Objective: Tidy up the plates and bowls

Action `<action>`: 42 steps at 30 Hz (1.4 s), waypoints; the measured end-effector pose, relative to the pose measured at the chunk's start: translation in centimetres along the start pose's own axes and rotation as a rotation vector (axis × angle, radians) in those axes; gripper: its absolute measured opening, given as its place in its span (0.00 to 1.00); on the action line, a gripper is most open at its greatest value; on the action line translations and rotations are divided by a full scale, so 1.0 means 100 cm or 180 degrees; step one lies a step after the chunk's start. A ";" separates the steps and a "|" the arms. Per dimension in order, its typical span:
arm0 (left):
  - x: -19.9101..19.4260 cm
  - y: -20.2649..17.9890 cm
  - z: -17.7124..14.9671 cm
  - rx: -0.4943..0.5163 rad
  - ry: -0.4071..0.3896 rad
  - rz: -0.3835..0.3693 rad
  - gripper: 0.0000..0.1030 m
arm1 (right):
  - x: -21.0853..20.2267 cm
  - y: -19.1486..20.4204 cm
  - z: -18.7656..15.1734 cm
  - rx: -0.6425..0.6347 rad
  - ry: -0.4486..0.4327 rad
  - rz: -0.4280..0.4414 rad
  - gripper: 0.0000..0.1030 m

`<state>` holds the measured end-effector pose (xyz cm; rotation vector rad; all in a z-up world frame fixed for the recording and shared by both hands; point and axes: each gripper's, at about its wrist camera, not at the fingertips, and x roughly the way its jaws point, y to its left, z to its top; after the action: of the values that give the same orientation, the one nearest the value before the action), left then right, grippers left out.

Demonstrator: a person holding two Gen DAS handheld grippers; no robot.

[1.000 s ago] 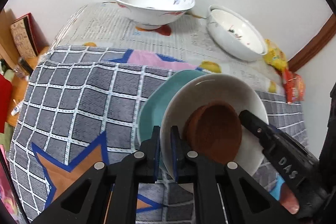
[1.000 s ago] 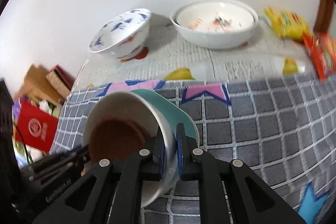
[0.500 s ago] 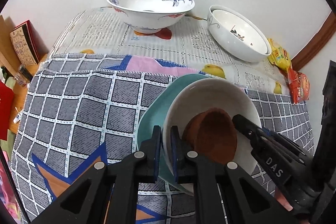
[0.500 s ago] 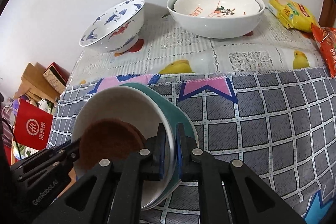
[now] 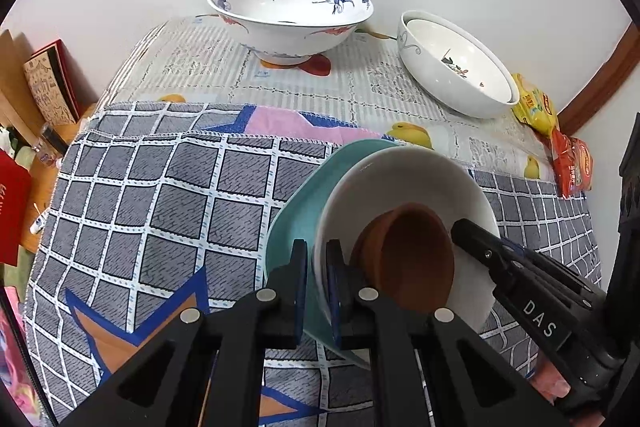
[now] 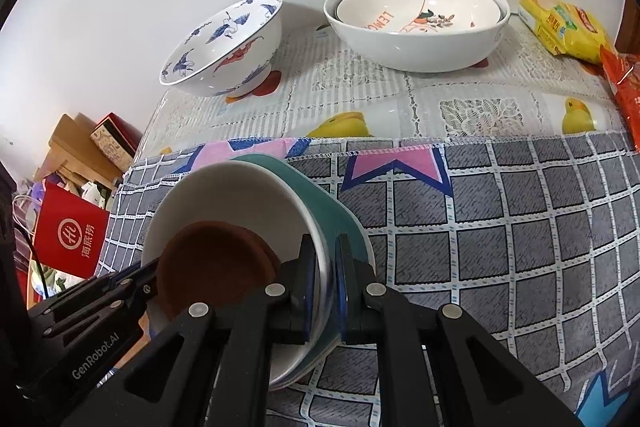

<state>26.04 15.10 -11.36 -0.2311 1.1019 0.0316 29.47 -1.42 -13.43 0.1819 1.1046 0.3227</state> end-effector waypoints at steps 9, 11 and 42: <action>-0.028 0.001 -0.017 0.0013 -0.0066 -0.0050 0.11 | -0.022 0.002 -0.011 -0.0079 0.0024 -0.0005 0.12; -0.034 0.000 -0.021 0.0030 -0.0081 -0.0038 0.12 | -0.028 0.003 -0.015 -0.0090 0.0032 -0.0005 0.12; -0.207 -0.097 -0.178 0.0576 -0.1133 0.0065 0.74 | -0.268 -0.041 -0.178 -0.0127 -0.1084 -0.0967 0.79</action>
<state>2.33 3.87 0.96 -0.0479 0.7470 -0.0087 3.19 -14.77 0.08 0.0292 0.7730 0.0380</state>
